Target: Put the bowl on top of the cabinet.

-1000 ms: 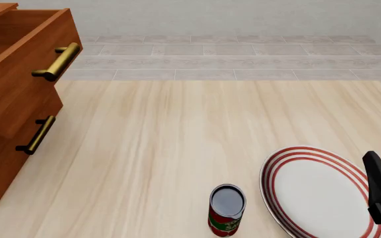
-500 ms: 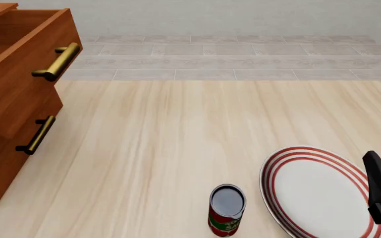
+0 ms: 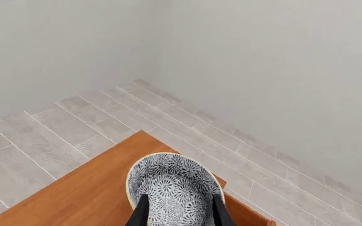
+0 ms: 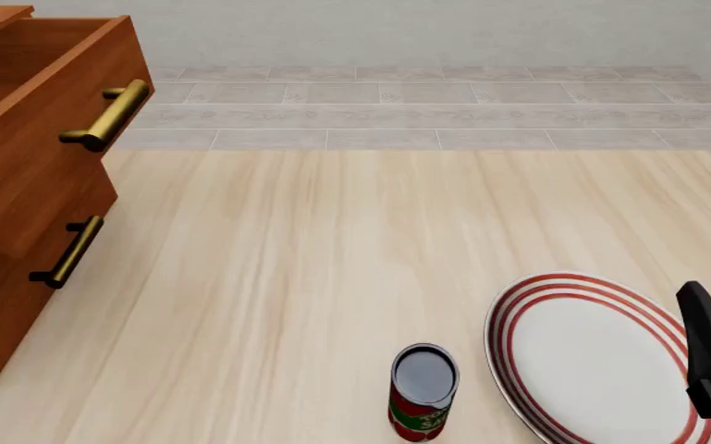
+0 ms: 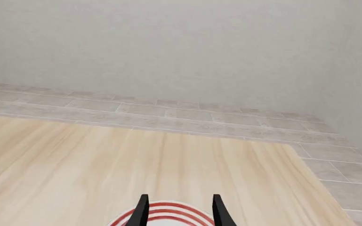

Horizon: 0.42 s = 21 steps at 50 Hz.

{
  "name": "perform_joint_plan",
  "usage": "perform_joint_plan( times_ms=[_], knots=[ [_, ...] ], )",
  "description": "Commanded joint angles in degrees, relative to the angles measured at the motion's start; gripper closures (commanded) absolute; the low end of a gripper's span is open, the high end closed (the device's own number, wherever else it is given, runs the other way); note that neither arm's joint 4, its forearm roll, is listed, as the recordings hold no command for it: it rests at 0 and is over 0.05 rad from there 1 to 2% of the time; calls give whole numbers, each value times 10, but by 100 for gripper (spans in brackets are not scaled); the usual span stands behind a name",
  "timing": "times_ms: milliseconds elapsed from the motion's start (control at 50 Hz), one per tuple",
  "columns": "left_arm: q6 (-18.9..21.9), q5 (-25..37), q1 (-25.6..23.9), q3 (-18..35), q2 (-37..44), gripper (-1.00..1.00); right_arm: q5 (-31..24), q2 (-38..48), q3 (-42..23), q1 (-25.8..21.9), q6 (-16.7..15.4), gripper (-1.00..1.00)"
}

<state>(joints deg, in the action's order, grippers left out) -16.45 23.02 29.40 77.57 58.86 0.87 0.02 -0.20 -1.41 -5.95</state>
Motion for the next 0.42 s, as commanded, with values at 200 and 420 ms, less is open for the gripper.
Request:
perform_joint_plan(
  times_ms=[200, 420],
  knots=[
    [8, 69, -78, -2, -122, -100, 0, 0, -1, 0, 2, -100],
    [18, 85, -132, -67, -191, -100, 0, 0, -1, -2, -1, -100]
  ],
)
